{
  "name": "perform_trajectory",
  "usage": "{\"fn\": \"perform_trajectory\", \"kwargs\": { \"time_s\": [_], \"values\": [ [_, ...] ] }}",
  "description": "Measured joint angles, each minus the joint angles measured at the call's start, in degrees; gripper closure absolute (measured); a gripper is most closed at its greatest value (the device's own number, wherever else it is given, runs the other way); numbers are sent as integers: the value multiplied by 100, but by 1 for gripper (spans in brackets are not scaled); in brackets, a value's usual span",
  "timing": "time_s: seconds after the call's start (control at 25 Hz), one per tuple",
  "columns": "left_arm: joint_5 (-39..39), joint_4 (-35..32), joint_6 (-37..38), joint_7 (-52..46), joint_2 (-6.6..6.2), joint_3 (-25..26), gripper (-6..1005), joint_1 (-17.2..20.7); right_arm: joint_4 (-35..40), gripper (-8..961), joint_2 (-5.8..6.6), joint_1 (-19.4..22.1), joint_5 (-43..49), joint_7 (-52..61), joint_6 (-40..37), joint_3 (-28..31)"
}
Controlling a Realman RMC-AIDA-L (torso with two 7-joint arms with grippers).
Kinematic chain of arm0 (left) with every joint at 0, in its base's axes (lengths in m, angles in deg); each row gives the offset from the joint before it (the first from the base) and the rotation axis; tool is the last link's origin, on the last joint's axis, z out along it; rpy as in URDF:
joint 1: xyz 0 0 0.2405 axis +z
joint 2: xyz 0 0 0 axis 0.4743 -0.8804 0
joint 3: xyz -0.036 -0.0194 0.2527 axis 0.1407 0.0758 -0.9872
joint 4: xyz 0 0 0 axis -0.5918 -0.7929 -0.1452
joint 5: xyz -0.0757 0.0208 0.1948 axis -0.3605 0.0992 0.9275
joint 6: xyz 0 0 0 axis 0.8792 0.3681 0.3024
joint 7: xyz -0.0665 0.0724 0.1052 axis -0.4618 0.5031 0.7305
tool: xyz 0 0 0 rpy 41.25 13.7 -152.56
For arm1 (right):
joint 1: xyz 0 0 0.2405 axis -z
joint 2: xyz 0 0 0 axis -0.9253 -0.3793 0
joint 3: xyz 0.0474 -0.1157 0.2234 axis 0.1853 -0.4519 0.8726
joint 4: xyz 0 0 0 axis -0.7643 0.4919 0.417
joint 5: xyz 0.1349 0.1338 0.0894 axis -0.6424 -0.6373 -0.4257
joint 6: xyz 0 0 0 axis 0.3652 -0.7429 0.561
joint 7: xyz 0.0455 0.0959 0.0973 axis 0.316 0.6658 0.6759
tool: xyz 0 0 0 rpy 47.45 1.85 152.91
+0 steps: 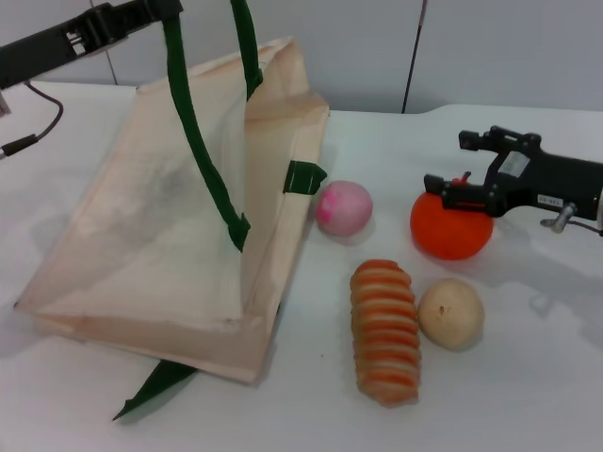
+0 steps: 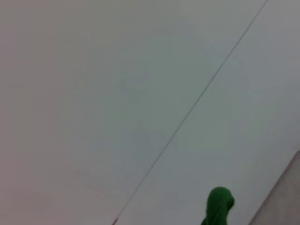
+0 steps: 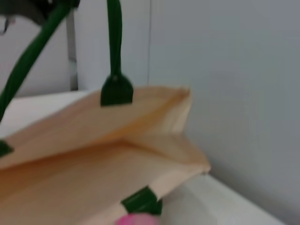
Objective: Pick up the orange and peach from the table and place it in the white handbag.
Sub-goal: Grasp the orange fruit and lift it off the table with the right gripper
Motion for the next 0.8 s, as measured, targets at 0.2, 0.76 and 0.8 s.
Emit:
{"fn": "perform_trajectory", "kwargs": {
  "time_s": [0.2,0.76,0.8],
  "values": [
    [-295,4,-223,83,-17,0,878,96,3,80,-2,-12,142,366,276,-415],
    [-500,7,-173,239,-17,242,878,197,-478,81,-10,-144,146,792,1378,-1235],
    [-500,7,-152,251,-12,288,878,213,-489,81,-11,-152,145,793,1381,-1239]
  ]
}}
